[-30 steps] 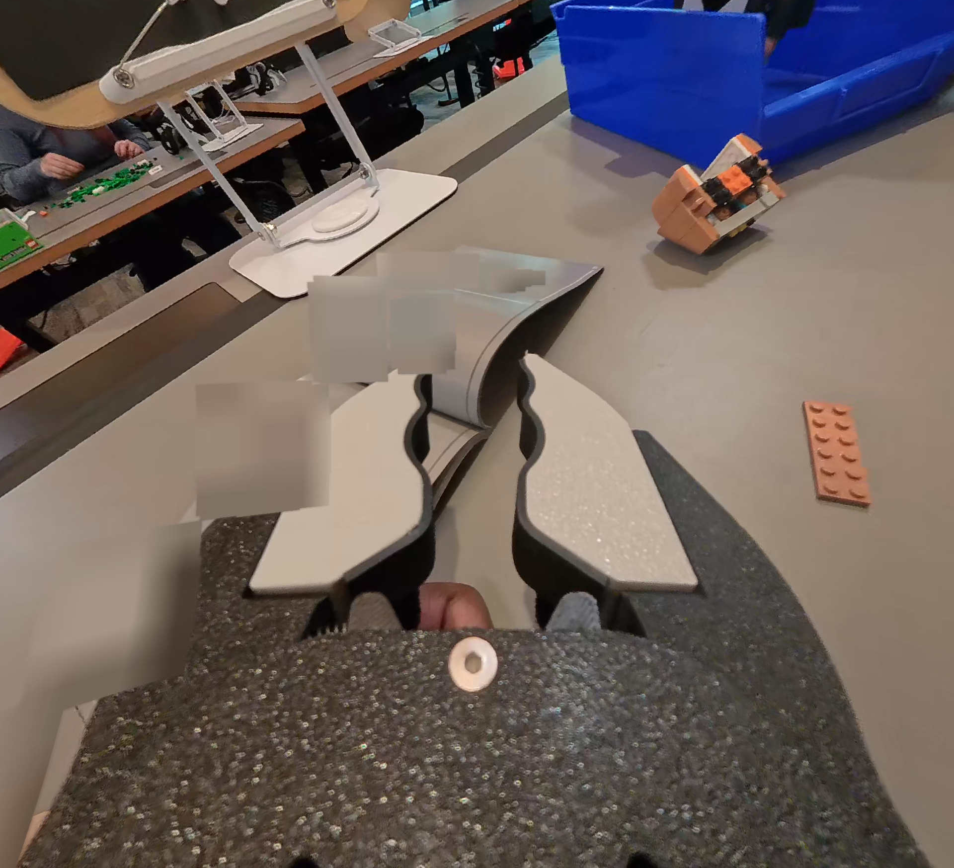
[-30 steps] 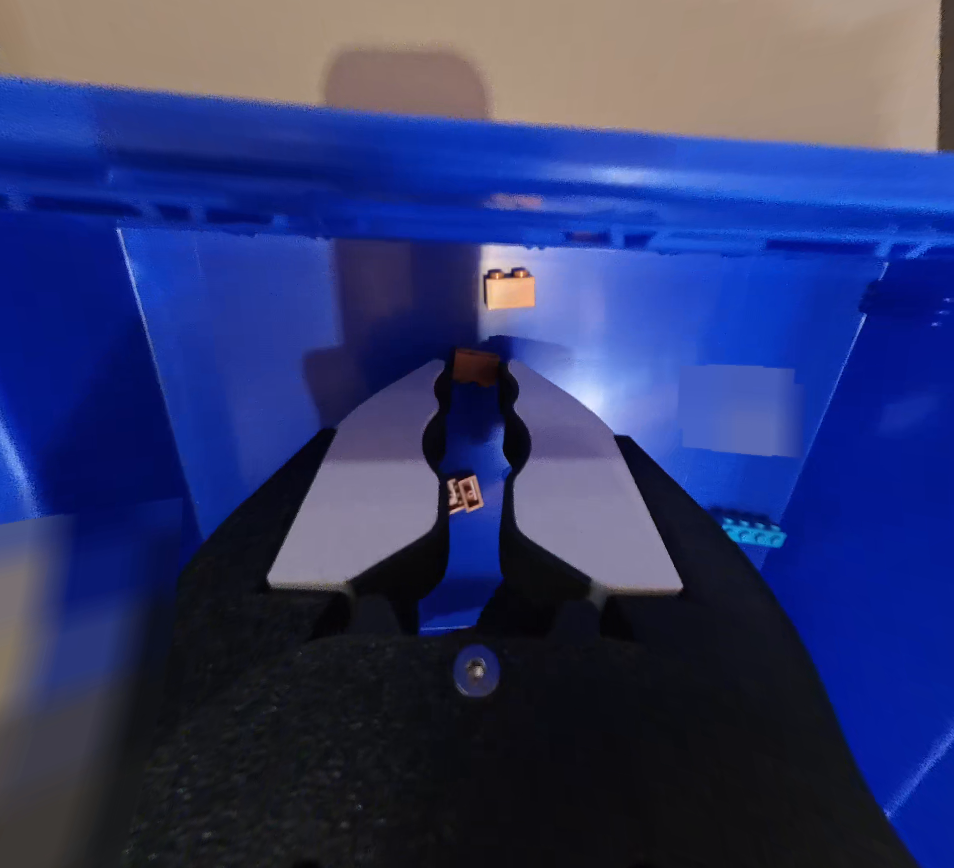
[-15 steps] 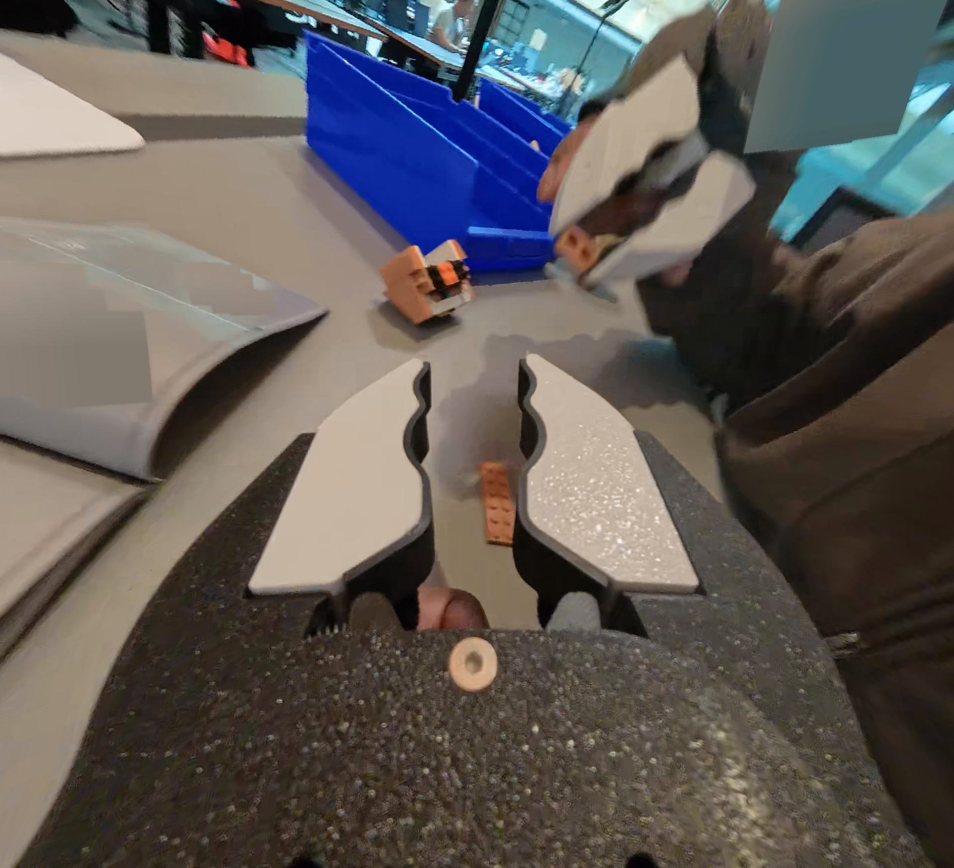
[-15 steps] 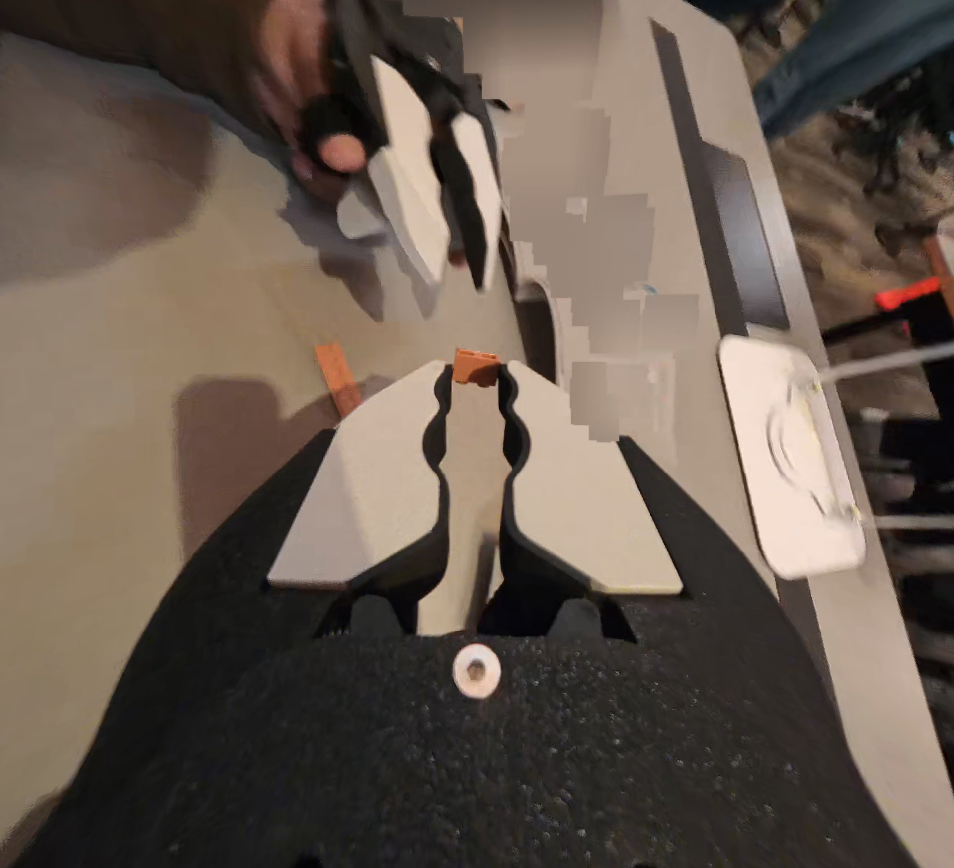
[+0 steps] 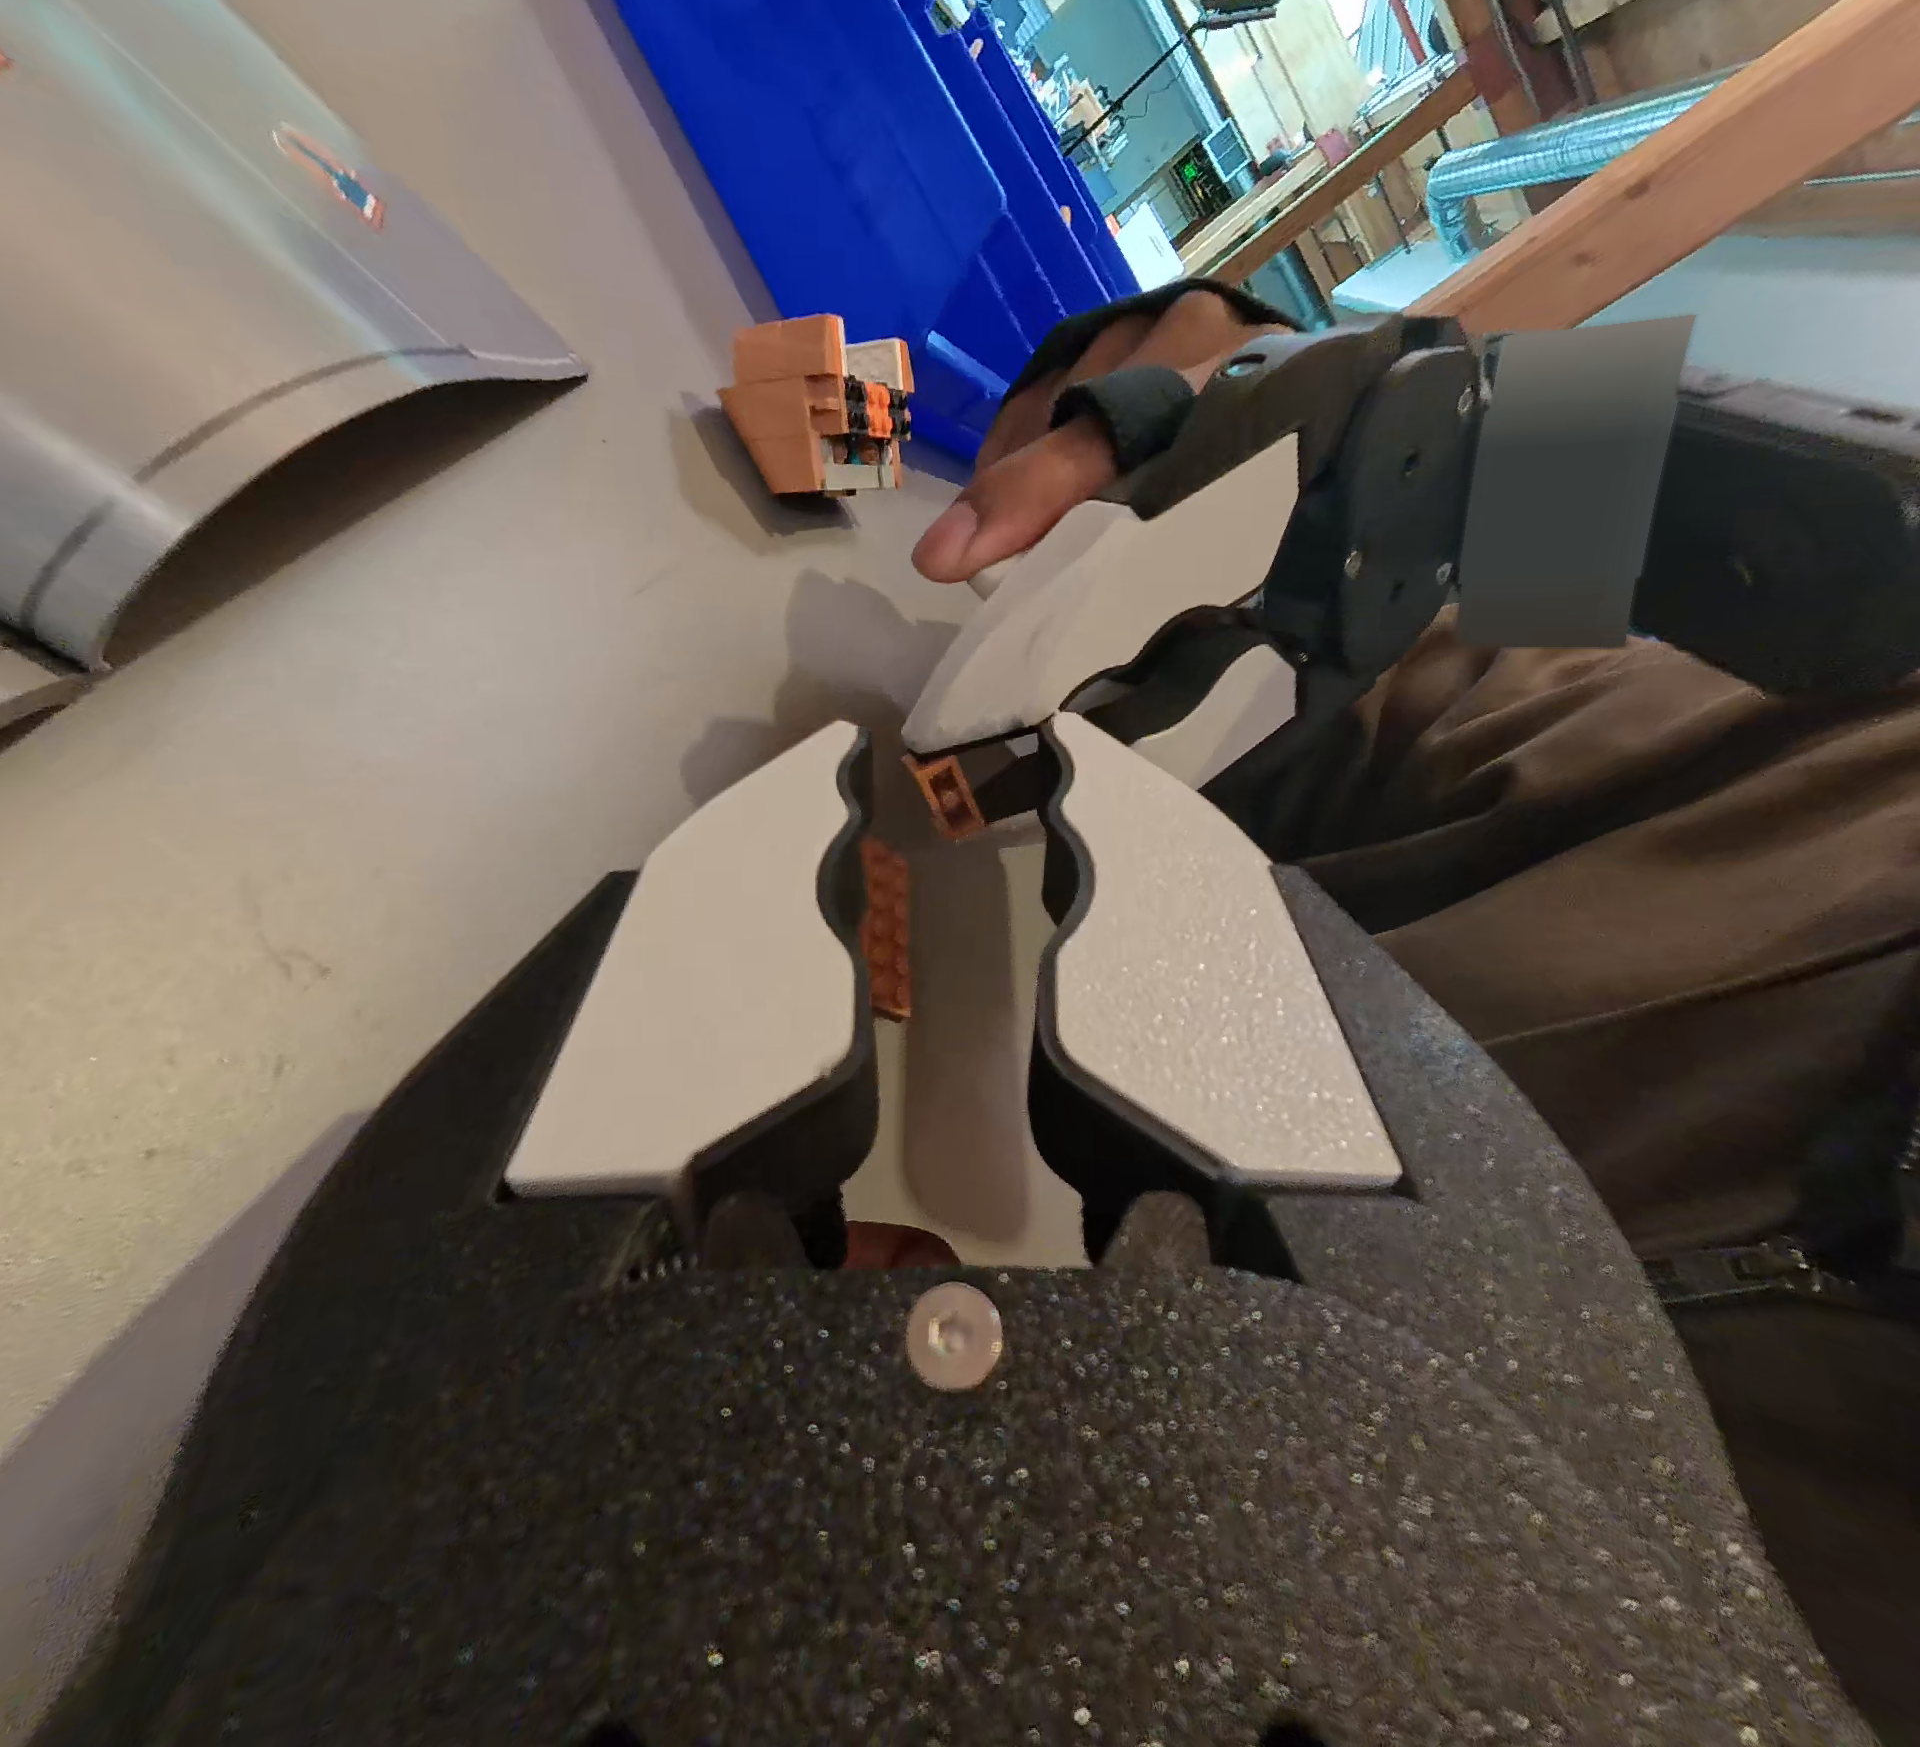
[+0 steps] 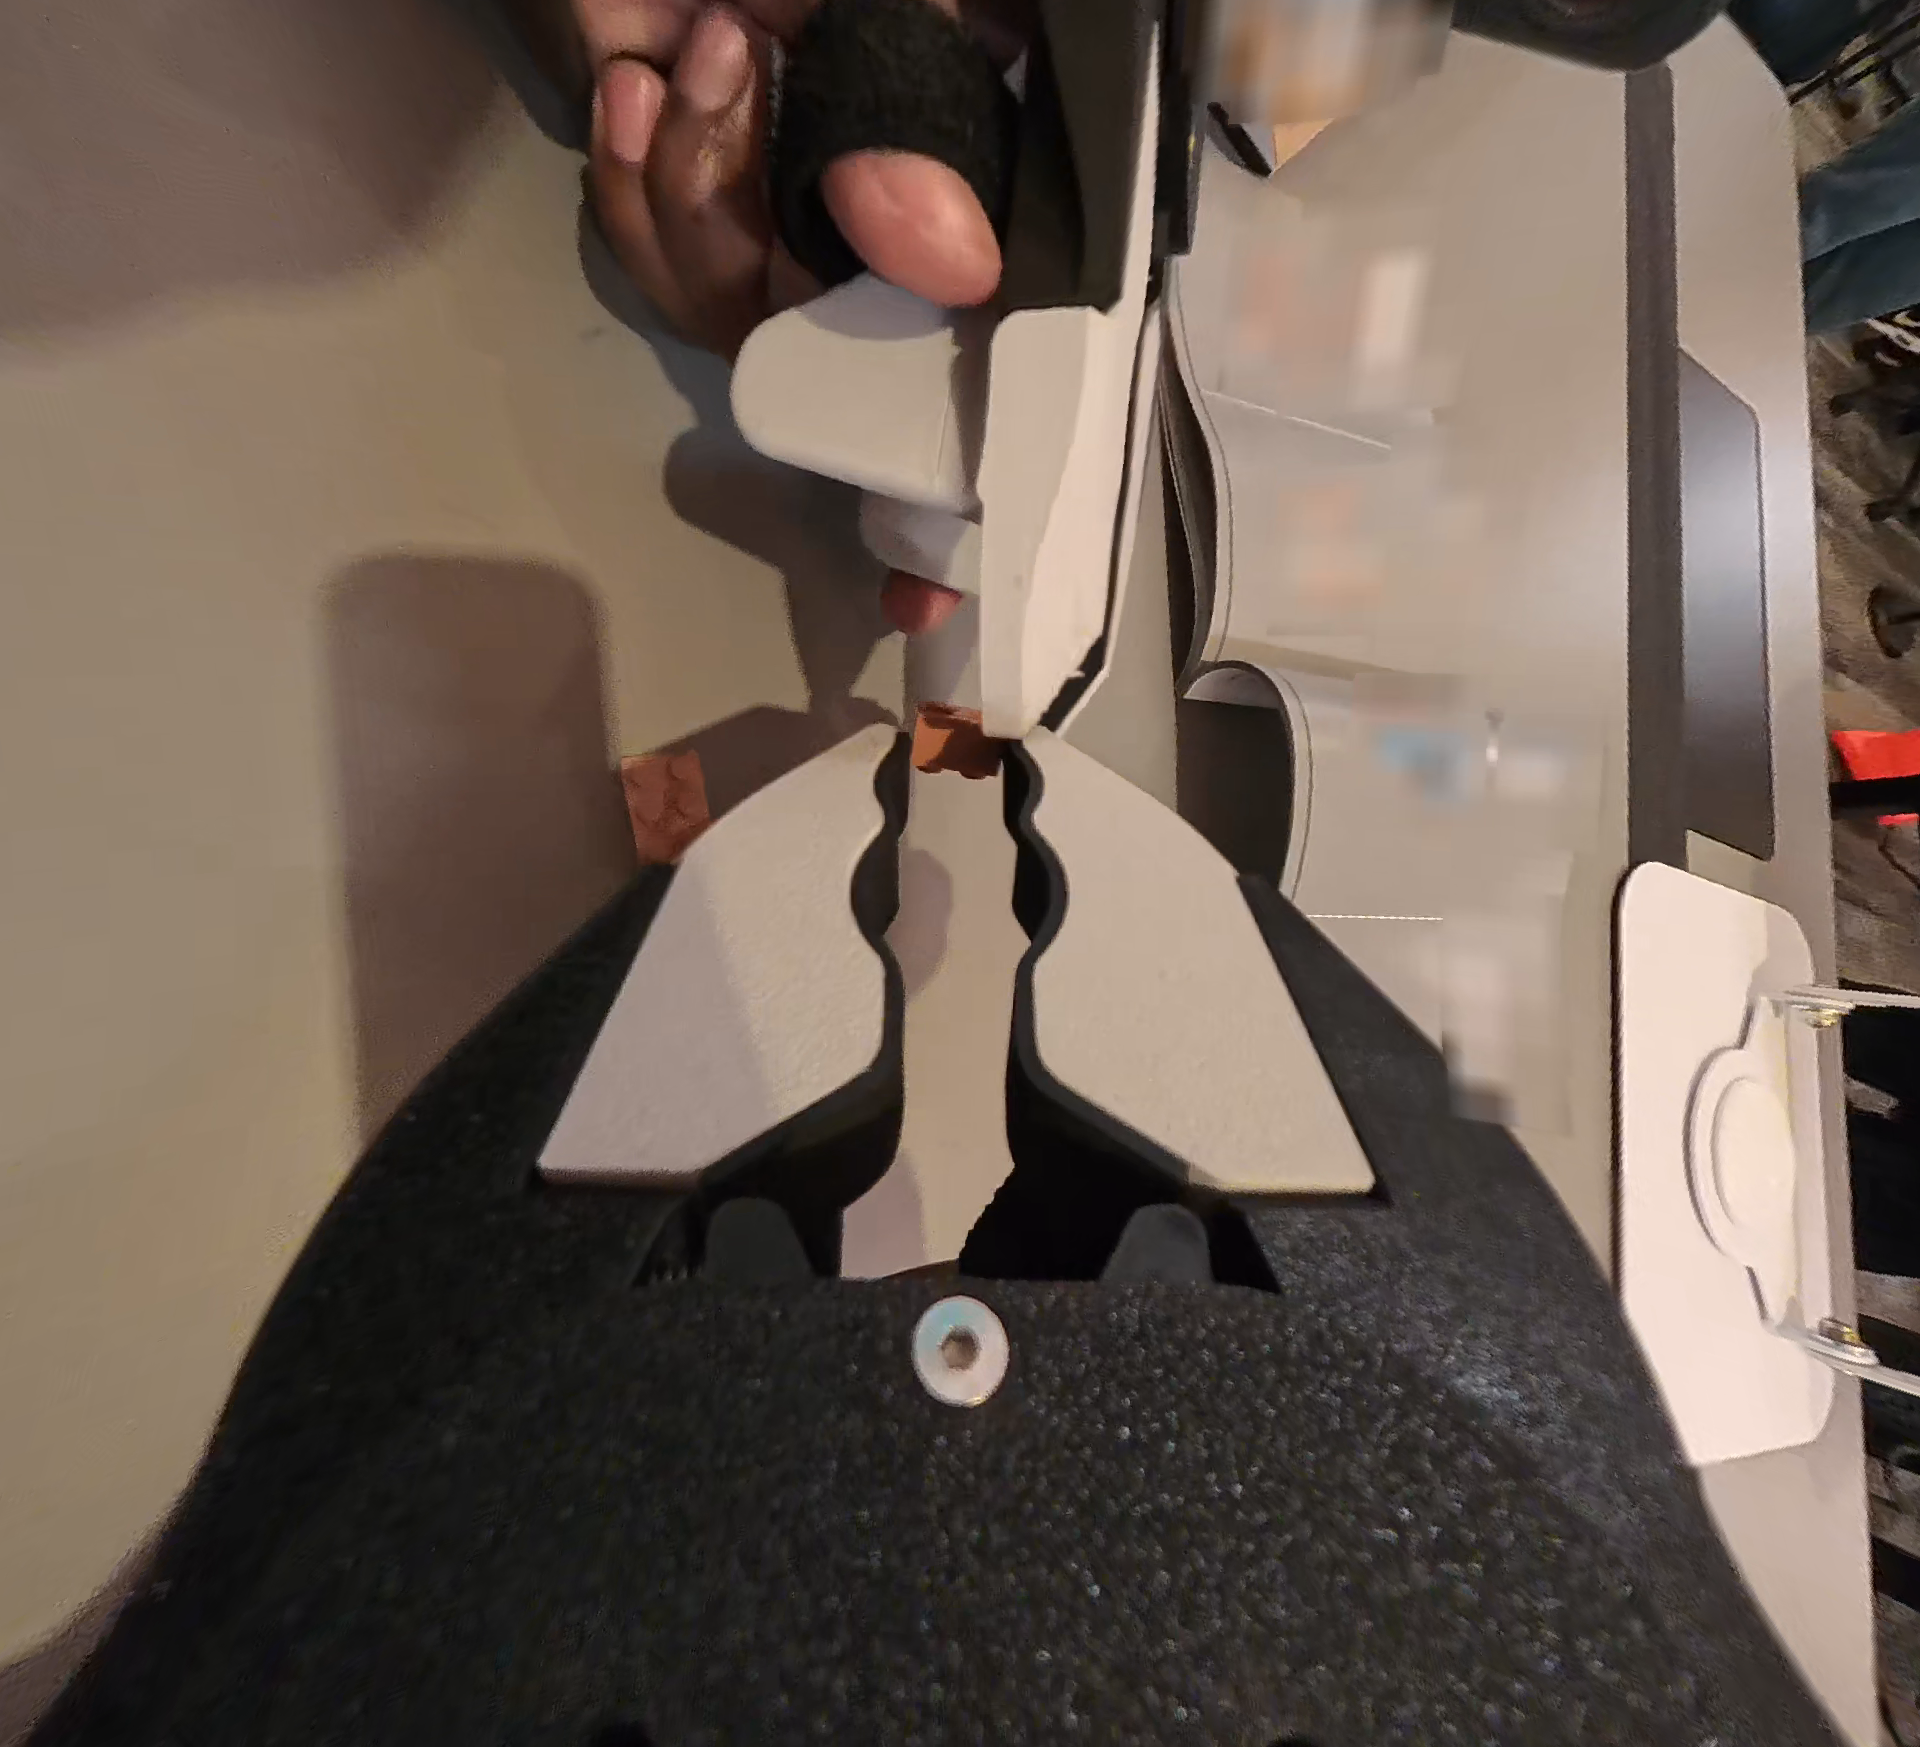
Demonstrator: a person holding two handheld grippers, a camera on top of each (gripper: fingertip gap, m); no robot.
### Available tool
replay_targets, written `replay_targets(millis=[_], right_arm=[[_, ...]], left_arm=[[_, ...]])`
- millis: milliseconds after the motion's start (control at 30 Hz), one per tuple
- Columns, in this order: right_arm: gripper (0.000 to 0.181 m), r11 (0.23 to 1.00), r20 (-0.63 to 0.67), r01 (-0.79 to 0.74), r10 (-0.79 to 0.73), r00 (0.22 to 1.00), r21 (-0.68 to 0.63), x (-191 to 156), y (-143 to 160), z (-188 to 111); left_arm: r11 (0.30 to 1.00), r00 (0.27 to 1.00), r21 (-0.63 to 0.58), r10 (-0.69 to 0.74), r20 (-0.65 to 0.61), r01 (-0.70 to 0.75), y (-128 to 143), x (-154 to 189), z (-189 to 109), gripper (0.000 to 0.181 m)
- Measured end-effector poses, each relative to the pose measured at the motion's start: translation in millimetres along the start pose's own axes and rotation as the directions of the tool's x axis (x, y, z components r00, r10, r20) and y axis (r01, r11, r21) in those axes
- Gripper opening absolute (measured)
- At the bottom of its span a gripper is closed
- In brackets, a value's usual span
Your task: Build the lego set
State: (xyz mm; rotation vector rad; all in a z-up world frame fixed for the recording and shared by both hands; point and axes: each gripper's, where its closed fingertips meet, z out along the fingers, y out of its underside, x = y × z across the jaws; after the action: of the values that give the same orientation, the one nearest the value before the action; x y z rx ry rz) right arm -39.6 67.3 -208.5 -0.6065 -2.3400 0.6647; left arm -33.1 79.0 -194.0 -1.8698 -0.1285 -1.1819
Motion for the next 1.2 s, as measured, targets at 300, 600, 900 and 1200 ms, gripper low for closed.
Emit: replay_targets(millis=[300,600,900,1200], right_arm=[[0.017,1.000,0.002,0.022,-0.022,1.000,0.006,-3,-3,-1],[0.017,0.999,-0.019,0.052,-0.052,0.998,0.003,-3,-3,-2],[0.017,0.998,-0.018,0.062,-0.062,0.998,0.021,-4,-5,-3],[0.018,0.996,-0.031,0.034,-0.032,0.999,0.086,0,-11,-6]], left_arm=[[0.997,0.993,0.013,-0.080,-0.086,0.082,0,9,3,0.031],[0.994,0.989,0.004,-0.108,-0.099,0.109,2,10,4,0.031],[0.988,0.980,0.006,-0.150,-0.133,0.152,2,12,4,0.031],[0.981,0.966,0.032,-0.181,-0.183,0.190,-3,15,2,0.027]])
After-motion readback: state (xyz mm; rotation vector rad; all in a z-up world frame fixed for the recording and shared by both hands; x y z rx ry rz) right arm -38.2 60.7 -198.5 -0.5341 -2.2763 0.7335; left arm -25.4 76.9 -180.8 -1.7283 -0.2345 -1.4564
